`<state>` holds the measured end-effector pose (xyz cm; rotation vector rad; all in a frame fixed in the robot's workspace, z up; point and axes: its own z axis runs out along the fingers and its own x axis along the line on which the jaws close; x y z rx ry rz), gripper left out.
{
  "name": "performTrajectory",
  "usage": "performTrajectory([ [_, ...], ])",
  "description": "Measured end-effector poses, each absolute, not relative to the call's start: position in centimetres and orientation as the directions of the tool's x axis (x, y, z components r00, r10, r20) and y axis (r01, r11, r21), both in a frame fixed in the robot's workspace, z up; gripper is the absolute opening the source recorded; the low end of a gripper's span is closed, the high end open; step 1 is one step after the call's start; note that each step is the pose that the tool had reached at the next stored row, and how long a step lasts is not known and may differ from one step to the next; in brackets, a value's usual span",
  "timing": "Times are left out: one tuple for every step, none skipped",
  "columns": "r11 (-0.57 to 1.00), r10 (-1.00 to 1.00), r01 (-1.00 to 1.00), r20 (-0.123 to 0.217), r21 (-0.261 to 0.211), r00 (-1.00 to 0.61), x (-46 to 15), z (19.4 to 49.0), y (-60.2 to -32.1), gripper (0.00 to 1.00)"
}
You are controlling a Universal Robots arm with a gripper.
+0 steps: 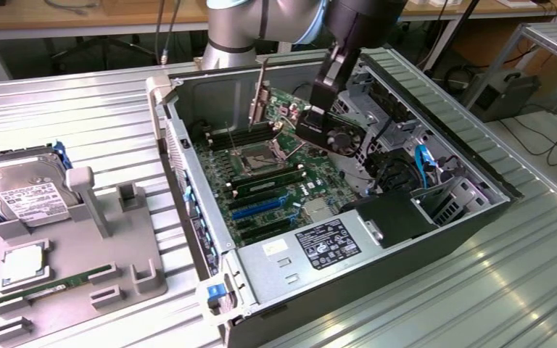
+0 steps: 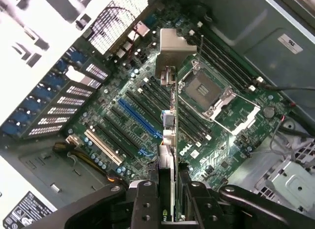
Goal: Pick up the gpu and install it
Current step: 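Insert the gpu into the slot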
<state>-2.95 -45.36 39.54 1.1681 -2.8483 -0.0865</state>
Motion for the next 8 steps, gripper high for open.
performTrajectory([
  [0.699,-0.715,-0.711,0.036,0.076,-0.699,-2.95,39.52,-45.36,0.26],
  [0.686,-0.727,-0.724,0.035,0.076,-0.686,-2.95,39.50,-45.36,0.26],
  [0.672,-0.741,-0.737,0.035,0.076,-0.671,-2.95,39.48,-45.36,0.26],
  [0.656,-0.754,-0.751,0.035,0.076,-0.656,-2.95,39.45,-45.36,0.26],
  [0.639,-0.769,-0.765,0.034,0.077,-0.639,-2.95,39.42,-45.36,0.26],
  [0.613,-0.790,-0.786,0.034,0.077,-0.613,-2.95,39.38,-45.36,0.26],
  [0.595,-0.803,-0.800,0.033,0.078,-0.595,-2.95,39.35,-45.36,0.26],
  [0.581,-0.814,-0.810,0.033,0.078,-0.580,-2.95,39.33,-45.36,0.26],
])
